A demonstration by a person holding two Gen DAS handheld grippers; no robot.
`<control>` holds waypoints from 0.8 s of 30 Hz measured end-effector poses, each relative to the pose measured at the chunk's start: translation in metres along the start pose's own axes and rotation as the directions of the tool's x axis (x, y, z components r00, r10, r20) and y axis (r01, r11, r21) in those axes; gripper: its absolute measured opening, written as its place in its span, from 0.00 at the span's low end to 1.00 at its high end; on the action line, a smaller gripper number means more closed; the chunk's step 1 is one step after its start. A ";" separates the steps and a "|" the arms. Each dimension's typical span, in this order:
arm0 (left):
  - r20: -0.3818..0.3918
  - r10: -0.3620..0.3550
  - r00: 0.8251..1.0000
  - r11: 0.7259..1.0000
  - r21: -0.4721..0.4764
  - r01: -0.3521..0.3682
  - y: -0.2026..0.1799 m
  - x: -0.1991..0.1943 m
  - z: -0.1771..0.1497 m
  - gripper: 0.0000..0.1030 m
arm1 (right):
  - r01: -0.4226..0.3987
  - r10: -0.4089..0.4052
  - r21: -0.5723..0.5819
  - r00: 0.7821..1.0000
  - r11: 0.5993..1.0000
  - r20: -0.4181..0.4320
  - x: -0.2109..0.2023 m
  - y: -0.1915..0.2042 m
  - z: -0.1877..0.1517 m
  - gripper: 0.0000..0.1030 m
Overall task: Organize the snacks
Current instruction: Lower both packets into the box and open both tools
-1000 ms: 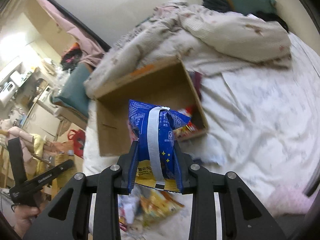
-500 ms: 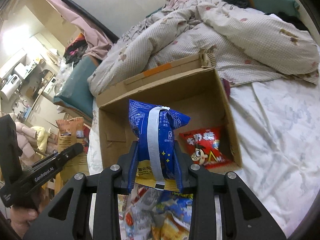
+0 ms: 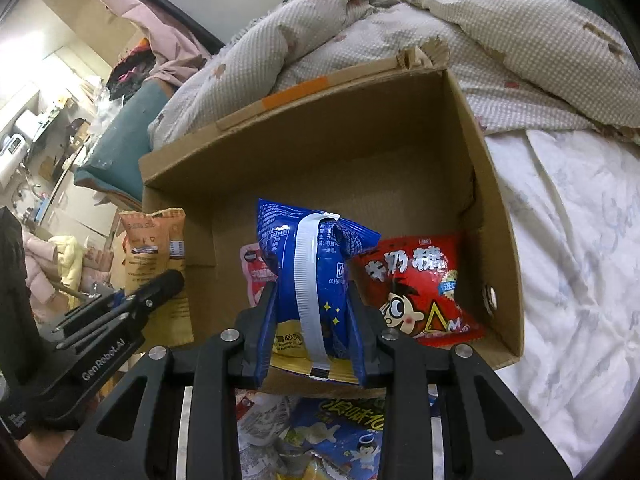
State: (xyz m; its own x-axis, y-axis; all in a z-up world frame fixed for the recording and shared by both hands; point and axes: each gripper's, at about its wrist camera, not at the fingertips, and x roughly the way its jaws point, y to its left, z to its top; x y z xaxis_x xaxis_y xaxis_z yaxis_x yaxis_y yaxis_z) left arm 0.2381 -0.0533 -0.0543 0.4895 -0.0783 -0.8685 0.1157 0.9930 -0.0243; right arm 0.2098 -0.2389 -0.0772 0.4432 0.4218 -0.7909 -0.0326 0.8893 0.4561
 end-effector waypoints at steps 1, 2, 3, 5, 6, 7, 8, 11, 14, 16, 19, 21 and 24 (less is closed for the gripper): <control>-0.003 0.019 1.000 1.000 0.009 -0.019 -0.001 0.002 -0.001 0.08 | -0.004 0.004 0.008 1.000 1.000 -0.009 0.002 -0.001 0.000 0.32; -0.002 0.029 1.000 0.999 0.014 -0.029 -0.001 0.002 -0.002 0.09 | -0.008 0.008 0.013 1.000 1.000 -0.015 0.004 -0.002 0.000 0.32; 0.000 0.033 0.999 0.999 0.019 -0.033 -0.002 0.003 -0.003 0.09 | -0.011 0.012 0.017 1.000 1.000 -0.021 0.006 -0.002 0.000 0.32; -0.004 0.024 1.000 1.000 0.019 -0.024 -0.001 0.005 -0.003 0.09 | -0.019 0.020 0.023 0.999 1.000 -0.025 0.008 -0.002 0.000 0.32; -0.005 0.024 1.000 1.000 0.017 -0.024 0.000 0.005 -0.004 0.09 | -0.020 0.021 0.026 0.999 0.999 -0.027 0.008 -0.003 0.000 0.32; -0.005 0.022 1.000 1.000 0.012 -0.022 0.001 0.005 -0.004 0.09 | -0.024 0.025 0.032 0.999 0.999 -0.030 0.009 -0.004 0.000 0.32; -0.003 0.021 1.000 1.000 0.007 -0.021 0.002 0.004 -0.004 0.09 | -0.027 0.028 0.038 0.999 0.999 -0.031 0.009 -0.005 0.000 0.32; 0.004 0.014 1.000 1.000 0.003 -0.014 0.004 0.003 -0.004 0.09 | -0.035 0.036 0.049 0.999 0.998 -0.032 0.011 -0.007 0.002 0.32; 0.023 0.019 1.000 1.000 0.012 -0.019 0.003 -0.001 -0.003 0.09 | -0.049 0.051 0.055 0.998 0.997 -0.033 0.011 -0.007 0.002 0.33; 0.032 0.006 0.999 1.000 0.014 -0.007 0.003 -0.004 -0.003 0.09 | -0.060 0.062 0.059 0.998 0.996 -0.027 0.010 -0.007 0.002 0.35; 0.035 0.007 0.999 1.000 0.023 -0.008 0.000 -0.007 -0.005 0.18 | -0.065 0.066 0.068 0.998 0.996 -0.014 0.008 -0.006 0.003 0.37; 0.031 0.005 1.000 1.000 0.020 -0.006 0.001 -0.008 -0.006 0.46 | -0.054 0.054 0.065 0.998 0.996 -0.011 0.008 -0.006 0.004 0.56; 0.056 -0.005 0.998 1.000 -0.020 0.006 0.007 -0.014 -0.007 0.73 | -0.040 0.039 0.067 0.999 0.997 0.016 0.003 -0.006 0.005 0.71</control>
State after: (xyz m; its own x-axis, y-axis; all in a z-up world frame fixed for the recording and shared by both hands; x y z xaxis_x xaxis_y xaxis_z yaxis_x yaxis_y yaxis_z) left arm 0.2256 -0.0446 -0.0454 0.5365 -0.0877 -0.8393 0.1010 0.9941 -0.0393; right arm 0.2154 -0.2441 -0.0807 0.4560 0.4531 -0.7660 0.0095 0.8582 0.5133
